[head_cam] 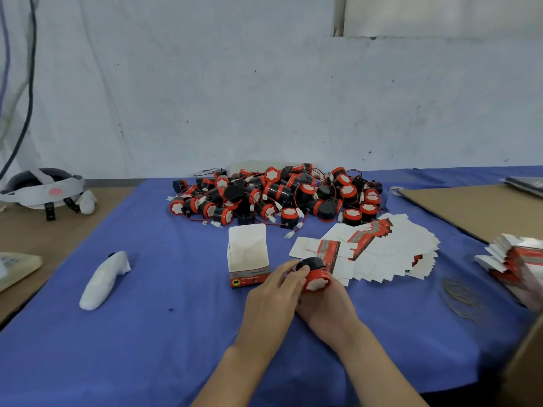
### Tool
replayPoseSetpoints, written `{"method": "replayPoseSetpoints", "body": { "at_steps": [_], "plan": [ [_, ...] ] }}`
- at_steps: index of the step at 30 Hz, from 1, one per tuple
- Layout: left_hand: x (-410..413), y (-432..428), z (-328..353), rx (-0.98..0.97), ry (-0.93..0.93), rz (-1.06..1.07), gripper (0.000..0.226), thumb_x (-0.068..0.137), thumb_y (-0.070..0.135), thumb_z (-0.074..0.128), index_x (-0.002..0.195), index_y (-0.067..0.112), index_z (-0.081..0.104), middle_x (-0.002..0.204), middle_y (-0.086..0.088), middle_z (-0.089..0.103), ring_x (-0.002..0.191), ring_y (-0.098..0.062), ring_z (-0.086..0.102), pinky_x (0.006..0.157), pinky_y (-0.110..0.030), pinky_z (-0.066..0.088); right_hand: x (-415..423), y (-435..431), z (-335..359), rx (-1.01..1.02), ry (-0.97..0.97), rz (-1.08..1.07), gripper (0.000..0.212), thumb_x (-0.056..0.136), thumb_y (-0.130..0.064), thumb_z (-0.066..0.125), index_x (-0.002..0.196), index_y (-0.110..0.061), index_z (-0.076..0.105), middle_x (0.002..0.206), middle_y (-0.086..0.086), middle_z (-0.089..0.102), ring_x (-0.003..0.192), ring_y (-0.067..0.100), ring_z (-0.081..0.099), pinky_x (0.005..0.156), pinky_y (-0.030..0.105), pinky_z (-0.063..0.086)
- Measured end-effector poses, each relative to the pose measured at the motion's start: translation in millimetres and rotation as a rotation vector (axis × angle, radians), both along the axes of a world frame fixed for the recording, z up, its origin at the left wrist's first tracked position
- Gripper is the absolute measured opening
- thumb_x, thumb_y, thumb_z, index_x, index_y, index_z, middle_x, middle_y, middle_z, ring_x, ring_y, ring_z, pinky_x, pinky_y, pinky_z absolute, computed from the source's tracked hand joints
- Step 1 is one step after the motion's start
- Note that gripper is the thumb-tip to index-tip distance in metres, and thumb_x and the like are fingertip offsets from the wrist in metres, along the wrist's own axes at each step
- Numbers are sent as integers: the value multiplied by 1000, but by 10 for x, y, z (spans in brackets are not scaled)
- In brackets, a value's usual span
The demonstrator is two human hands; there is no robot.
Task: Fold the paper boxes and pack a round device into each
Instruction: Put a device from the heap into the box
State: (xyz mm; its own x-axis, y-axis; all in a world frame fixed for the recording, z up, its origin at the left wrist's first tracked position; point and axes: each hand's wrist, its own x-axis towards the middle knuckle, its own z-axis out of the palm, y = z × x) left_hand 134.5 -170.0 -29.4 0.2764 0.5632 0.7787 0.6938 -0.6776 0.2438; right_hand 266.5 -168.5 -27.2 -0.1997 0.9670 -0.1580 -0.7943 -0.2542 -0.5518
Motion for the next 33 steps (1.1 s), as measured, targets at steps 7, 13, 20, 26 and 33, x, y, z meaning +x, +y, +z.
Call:
{"method": "replayPoseSetpoints", "body": {
  "at_steps": [7, 13, 20, 26, 33],
  "plan": [
    [-24, -70, 33, -153, -62, -35, 45, 98, 52, 47, 123, 21, 67, 133, 8, 62, 105, -7, 66, 77, -24, 59, -27, -6, -32, -33, 29, 64, 47, 107, -39, 33, 133, -8, 56, 118, 20, 69, 107, 36, 68, 89, 50, 55],
    [-221, -55, 54, -490, -688, -59, 16, 94, 39, 65, 110, 38, 65, 103, 28, 67, 96, 4, 62, 78, -13, 49, -181, 12, -3, 56, -382, -177, 43, 103, -50, 42, 134, -22, 54, 124, 4, 70, 107, 22, 72, 88, 41, 56],
    [-723, 29, 374, -682, -1165, 99, 6, 95, 32, 65, 96, 27, 68, 79, 10, 75, 83, -6, 69, 72, -22, 51, -378, 262, -10, 352, -1150, -284, 81, 96, -38, 65, 156, -42, 11, 155, -13, 34, 141, 8, 36, 98, 26, 43],
    [-880, 101, 643, -881, -1189, 88, 19, 95, 30, 65, 97, 11, 67, 79, -5, 74, 74, -17, 66, 60, -27, 49, -542, 618, 2, 409, -1318, -3, 120, 81, -44, 79, 159, -28, -11, 160, -10, 33, 135, 14, 48, 99, 19, 39],
    [-794, 126, 667, -879, -968, 206, 17, 96, 29, 63, 101, 13, 66, 81, -6, 75, 69, -13, 71, 57, -25, 54, -589, 457, -94, 521, -1417, -248, 92, 75, -47, 83, 150, -34, 33, 136, -16, 48, 127, 15, 46, 103, 40, 48]
  ]
}}
